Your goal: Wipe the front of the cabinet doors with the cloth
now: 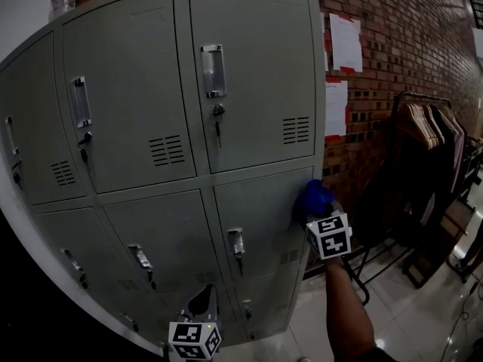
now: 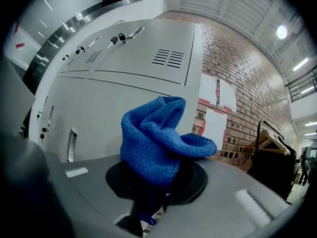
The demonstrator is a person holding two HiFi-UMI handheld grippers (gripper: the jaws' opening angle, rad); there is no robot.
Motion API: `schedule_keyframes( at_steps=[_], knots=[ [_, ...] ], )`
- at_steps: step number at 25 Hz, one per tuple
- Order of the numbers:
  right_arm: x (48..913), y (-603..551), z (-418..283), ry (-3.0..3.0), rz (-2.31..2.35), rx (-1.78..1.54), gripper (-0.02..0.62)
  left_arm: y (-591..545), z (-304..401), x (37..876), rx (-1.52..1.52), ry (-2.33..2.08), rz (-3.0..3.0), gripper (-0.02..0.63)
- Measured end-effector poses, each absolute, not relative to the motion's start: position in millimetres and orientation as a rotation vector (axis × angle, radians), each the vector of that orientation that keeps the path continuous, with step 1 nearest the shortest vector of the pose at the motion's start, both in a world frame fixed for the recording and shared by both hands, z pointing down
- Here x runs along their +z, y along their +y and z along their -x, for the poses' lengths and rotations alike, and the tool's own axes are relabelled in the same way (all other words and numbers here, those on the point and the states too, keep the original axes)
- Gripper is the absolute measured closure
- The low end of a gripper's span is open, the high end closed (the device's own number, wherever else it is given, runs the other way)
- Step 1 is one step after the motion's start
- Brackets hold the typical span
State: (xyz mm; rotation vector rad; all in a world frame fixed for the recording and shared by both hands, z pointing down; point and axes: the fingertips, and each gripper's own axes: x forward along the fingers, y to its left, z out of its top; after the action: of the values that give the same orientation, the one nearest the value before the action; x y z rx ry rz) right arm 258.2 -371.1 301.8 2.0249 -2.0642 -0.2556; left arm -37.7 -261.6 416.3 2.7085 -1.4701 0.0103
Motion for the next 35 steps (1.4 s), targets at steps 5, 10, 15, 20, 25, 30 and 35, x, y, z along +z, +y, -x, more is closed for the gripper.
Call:
schedule_keyframes(
  at_steps=[5,10,15,20,25,30,35],
  knots=[
    [308,-360,-276,-2.022,-2.066,-0.239,0.518,-261,41,418,0.015,-1.479,-2.698,0.595],
    [338,-362,-273,-1.977,-2.024,-0.218,0.517,-268,51,422,0.043,-1.518,-2.649,0.595],
    [361,-369,-253,-1.99,-1.957,-0.178,0.517,-268,57,429,0.062,-1.543,-2.597,0.595],
    [360,-371,-217,-2.087,-1.907,-0.169,0.517,-267,62,430,0.06,-1.549,-2.593,0.595],
    [358,-372,-166,-2.179,-1.809,-0.205,0.517,-268,68,432,0.056,-1.562,-2.572,0.595],
    [359,-374,-120,-2.245,-1.722,-0.226,0.517,-269,73,434,0.059,-1.572,-2.563,0.595],
    [362,-374,-78,-2.308,-1.622,-0.234,0.517,-267,78,433,0.045,-1.579,-2.552,0.595]
  ],
)
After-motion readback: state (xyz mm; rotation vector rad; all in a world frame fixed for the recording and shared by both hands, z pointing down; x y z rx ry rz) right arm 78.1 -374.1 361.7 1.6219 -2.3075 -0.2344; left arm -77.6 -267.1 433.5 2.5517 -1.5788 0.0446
